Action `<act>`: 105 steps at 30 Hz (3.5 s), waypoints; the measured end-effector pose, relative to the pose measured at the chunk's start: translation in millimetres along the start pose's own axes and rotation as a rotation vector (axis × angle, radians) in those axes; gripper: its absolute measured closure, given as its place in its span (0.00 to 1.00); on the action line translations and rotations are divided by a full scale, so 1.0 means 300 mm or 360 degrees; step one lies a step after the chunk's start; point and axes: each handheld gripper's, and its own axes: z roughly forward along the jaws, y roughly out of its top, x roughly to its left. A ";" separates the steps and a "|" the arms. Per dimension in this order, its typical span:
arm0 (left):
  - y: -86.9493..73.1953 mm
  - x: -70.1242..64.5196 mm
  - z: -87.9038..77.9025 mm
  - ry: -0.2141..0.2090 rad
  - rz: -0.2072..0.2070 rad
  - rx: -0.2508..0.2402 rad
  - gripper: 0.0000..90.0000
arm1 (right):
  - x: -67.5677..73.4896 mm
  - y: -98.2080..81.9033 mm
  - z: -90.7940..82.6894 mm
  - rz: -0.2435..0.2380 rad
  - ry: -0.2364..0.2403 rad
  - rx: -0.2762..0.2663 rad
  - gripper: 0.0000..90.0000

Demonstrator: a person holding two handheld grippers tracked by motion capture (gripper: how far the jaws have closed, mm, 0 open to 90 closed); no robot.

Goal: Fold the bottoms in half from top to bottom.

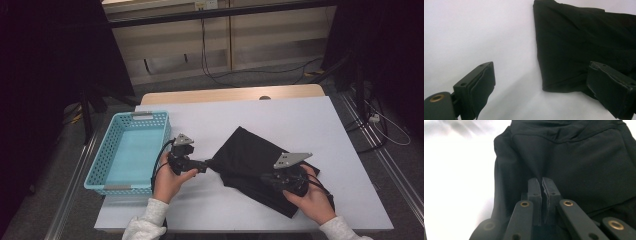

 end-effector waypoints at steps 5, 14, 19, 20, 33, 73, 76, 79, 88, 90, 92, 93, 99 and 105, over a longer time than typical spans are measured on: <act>-0.001 -0.001 -0.003 -0.0001 -0.0002 -0.0005 0.09 | 0.000 -0.002 -0.012 -0.0004 -0.0013 -0.0007 0.96; 0.007 -0.004 0.000 0.0002 0.0023 -0.0002 0.10 | 0.002 -0.009 -0.023 -0.0012 -0.0027 -0.0001 0.96; 0.006 -0.004 0.005 -0.0006 0.0014 0.0008 0.10 | 0.004 -0.020 -0.034 0.0001 -0.0030 -0.0005 0.96; 0.007 -0.003 0.006 -0.0004 0.0020 0.0004 0.10 | 0.006 -0.023 -0.037 0.0008 -0.0026 -0.0004 0.96; 0.018 -0.006 0.012 -0.0011 0.0067 0.0013 0.10 | -0.060 -0.023 -0.039 0.0079 -0.0062 -0.0062 0.66; -0.013 0.003 0.000 0.0027 0.0077 0.0040 0.10 | -0.332 0.074 0.094 0.0222 -0.0387 0.0141 0.72; -0.014 0.004 0.002 0.0037 0.0089 0.0046 0.10 | -0.337 0.064 0.092 0.0253 -0.0392 0.0124 0.72; -0.015 0.001 0.006 0.0030 0.0076 0.0038 0.10 | -0.344 0.060 0.090 0.0318 -0.0321 0.0107 0.87; -0.011 0.003 -0.002 0.0037 0.0083 0.0028 0.11 | -0.342 0.070 0.065 0.0345 -0.0275 0.0079 0.93; -0.010 0.004 -0.001 0.0033 0.0087 0.0029 0.11 | -0.341 0.070 0.054 0.0354 -0.0257 0.0073 0.93; -0.009 0.006 -0.002 0.0036 0.0099 0.0036 0.11 | -0.336 0.073 0.041 0.0372 -0.0248 0.0069 0.93; -0.008 0.005 -0.002 0.0037 0.0098 0.0035 0.11 | -0.335 0.074 0.035 0.0370 -0.0242 0.0066 0.93; -0.003 -0.001 -0.002 0.0037 0.0097 0.0031 0.11 | -0.317 0.070 -0.009 0.0376 -0.0218 0.0045 0.93; 0.002 -0.002 0.003 0.0034 0.0107 0.0021 0.11 | -0.313 0.052 -0.025 0.0379 -0.0227 0.0042 0.93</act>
